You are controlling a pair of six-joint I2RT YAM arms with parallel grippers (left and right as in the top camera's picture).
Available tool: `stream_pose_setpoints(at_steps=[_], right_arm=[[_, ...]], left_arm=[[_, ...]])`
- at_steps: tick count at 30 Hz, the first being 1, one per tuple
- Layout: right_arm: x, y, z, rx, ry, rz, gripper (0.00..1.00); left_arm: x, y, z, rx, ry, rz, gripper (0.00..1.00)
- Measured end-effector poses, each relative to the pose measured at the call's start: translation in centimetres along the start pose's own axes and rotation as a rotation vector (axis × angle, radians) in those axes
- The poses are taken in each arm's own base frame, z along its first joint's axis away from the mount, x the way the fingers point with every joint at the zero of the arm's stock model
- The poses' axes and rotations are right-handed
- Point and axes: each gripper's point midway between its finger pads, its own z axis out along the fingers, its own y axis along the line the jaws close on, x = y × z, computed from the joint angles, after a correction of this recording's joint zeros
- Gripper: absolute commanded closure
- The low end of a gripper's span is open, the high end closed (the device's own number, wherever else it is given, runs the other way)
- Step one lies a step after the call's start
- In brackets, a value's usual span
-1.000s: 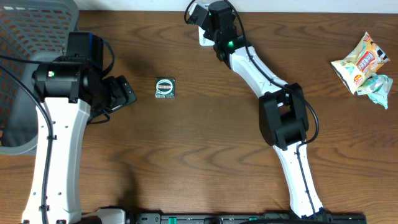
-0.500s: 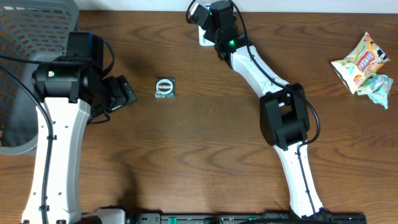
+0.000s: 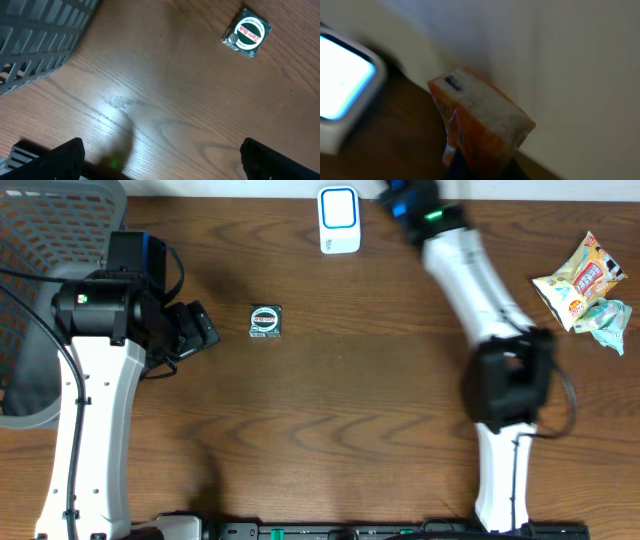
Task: Scan the item barcode
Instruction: 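Carry the orange box right and drop it by the snack bag, then move the right gripper left over the black Zam-Buk tin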
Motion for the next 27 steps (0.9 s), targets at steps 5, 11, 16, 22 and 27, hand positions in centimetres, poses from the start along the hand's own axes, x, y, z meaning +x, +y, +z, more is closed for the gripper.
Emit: stream_pose_setpoints(at_steps=[5,11,16,22,27], right_arm=[[10.9,-10.5,-2.1,0.122,0.292,0.219,0.98],[25.2,-16.4,-4.1,0.217,0.62,0.505,0.98],[32.6,-17.9,-5.4,0.205,0.749,0.687,0.98],[37.6,-17.7,-5.7,0.176,0.826,0.816,0.48],[37.8,-17.6,-5.6,0.151,0.812,0.861,0.19]], left_arm=[[0.0,0.0,0.0,0.0,0.001,0.0,0.02],[0.0,0.0,0.0,0.0,0.001,0.0,0.02],[0.0,0.0,0.0,0.0,0.001,0.0,0.02],[0.0,0.0,0.0,0.0,0.0,0.0,0.03],[0.0,0.0,0.0,0.0,0.001,0.0,0.02]])
